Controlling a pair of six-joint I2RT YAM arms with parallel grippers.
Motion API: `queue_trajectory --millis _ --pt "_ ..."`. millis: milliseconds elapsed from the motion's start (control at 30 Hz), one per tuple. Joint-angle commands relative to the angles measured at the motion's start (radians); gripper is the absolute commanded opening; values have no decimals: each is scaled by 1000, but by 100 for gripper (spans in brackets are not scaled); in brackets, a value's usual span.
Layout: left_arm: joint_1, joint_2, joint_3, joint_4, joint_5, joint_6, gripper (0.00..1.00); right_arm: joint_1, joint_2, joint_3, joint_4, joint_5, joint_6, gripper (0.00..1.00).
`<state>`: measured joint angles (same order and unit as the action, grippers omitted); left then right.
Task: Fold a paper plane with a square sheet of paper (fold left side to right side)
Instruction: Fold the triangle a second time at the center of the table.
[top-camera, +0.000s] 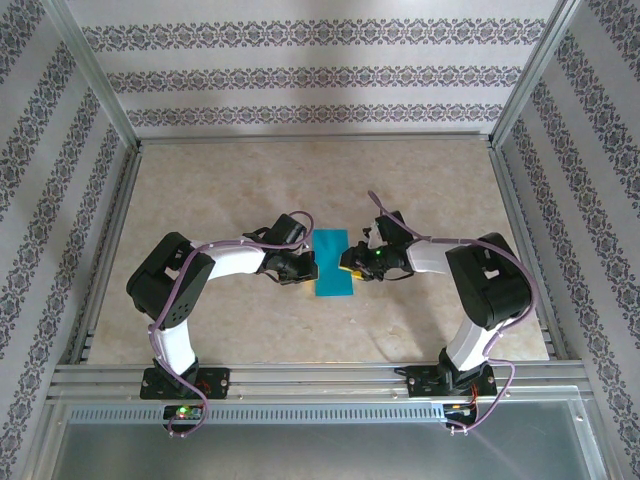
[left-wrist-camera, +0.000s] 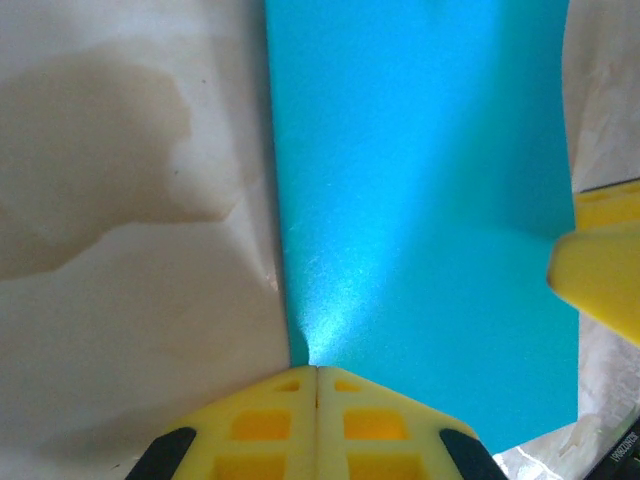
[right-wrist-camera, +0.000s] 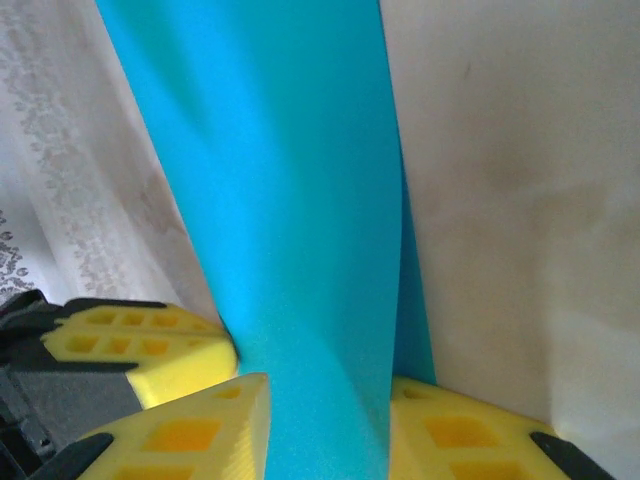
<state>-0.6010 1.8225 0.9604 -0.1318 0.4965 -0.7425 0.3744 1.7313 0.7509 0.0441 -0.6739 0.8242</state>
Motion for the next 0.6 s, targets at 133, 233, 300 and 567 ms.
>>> queue_trajectory --millis 133,233,300,567 --pt "-2 4 -3 -68 -29 30 1 -24 26 37 13 7 -41 31" --pt "-2 0 1 -62 -23 33 1 -26 28 39 3 15 -47 25" --pt "-2 -5 0 -50 -17 43 1 -26 28 42 -16 29 -57 18" --pt "-2 -86 -12 -36 -35 73 24 -27 -11 36 -43 34 -59 3"
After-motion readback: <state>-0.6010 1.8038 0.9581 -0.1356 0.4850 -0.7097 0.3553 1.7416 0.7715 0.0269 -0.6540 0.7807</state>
